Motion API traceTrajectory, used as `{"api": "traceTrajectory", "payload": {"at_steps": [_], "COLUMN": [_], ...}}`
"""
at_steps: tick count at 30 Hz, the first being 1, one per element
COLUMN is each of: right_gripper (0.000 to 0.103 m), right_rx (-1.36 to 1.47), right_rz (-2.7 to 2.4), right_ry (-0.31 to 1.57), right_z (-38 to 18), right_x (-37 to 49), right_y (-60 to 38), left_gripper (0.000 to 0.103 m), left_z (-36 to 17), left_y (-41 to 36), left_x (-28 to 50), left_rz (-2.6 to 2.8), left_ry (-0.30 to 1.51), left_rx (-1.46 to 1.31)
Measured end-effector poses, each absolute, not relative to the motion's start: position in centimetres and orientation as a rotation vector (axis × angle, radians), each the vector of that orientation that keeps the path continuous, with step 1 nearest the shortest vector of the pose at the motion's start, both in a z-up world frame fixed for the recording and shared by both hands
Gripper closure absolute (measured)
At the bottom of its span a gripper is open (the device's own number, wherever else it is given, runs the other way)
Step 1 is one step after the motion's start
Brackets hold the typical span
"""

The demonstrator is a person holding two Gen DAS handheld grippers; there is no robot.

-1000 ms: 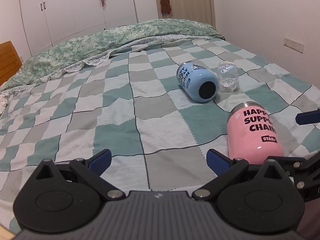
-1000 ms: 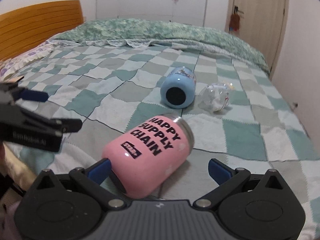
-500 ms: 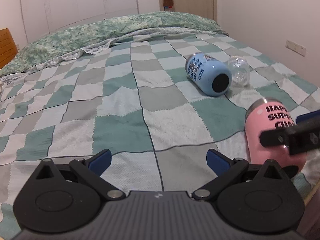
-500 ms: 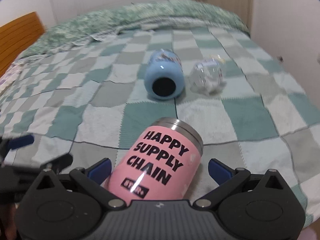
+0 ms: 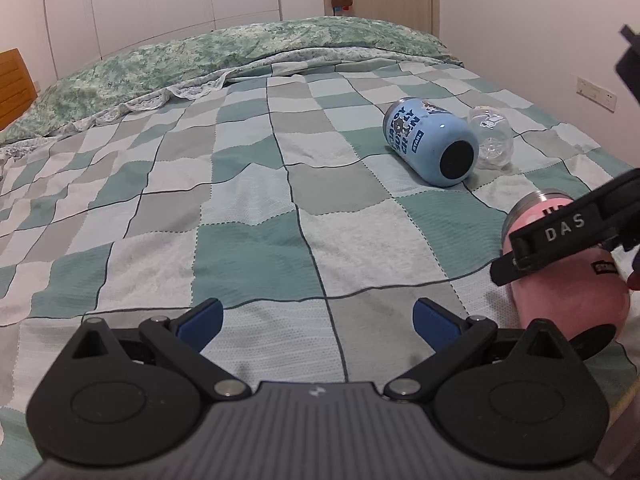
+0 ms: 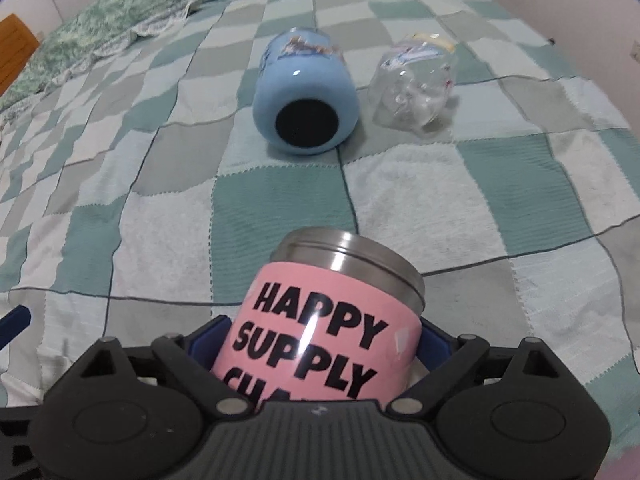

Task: Flip cup upright
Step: 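Grasp the pink tumbler with the right tool while the left tool opens and withdraws, then rotate the pink tumbler upright with the right tool, open end up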

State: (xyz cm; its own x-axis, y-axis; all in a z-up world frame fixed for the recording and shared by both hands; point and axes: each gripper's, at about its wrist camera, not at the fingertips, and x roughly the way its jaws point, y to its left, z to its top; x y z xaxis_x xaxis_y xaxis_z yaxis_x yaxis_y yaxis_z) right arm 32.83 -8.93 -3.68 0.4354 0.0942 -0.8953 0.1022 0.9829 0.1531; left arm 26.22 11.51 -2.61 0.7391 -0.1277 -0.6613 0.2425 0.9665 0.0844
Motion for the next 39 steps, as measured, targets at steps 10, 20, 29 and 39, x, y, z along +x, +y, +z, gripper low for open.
{"api": "traceTrajectory", "payload": {"at_steps": [10, 20, 29, 39], "right_gripper": [0.011, 0.016, 0.016, 0.016], "right_rx": [0.096, -0.007, -0.157, -0.172], "right_rz": [0.156, 0.276, 0.289, 0.332], "right_ry": [0.962, 0.715, 0.440, 0.455], "right_z": [-2.0, 0.5, 1.0, 0.1], "right_x": [29.5, 25.2, 22.7, 25.0], "right_y": [-8.8, -8.6, -7.3, -5.9], "left_gripper": [0.000, 0.000, 0.000, 0.000], "left_z": [-2.0, -0.7, -0.3, -0.8], "left_y": [11.0, 11.5, 11.7, 12.1], "left_x": [25.5, 23.4, 22.8, 22.9], "left_rz": [-0.215, -0.192, -0.181, -0.163], "left_ry": [0.699, 0.675, 0.682, 0.706], "left_rx": [0.168, 0.159, 0.173, 0.170]}}
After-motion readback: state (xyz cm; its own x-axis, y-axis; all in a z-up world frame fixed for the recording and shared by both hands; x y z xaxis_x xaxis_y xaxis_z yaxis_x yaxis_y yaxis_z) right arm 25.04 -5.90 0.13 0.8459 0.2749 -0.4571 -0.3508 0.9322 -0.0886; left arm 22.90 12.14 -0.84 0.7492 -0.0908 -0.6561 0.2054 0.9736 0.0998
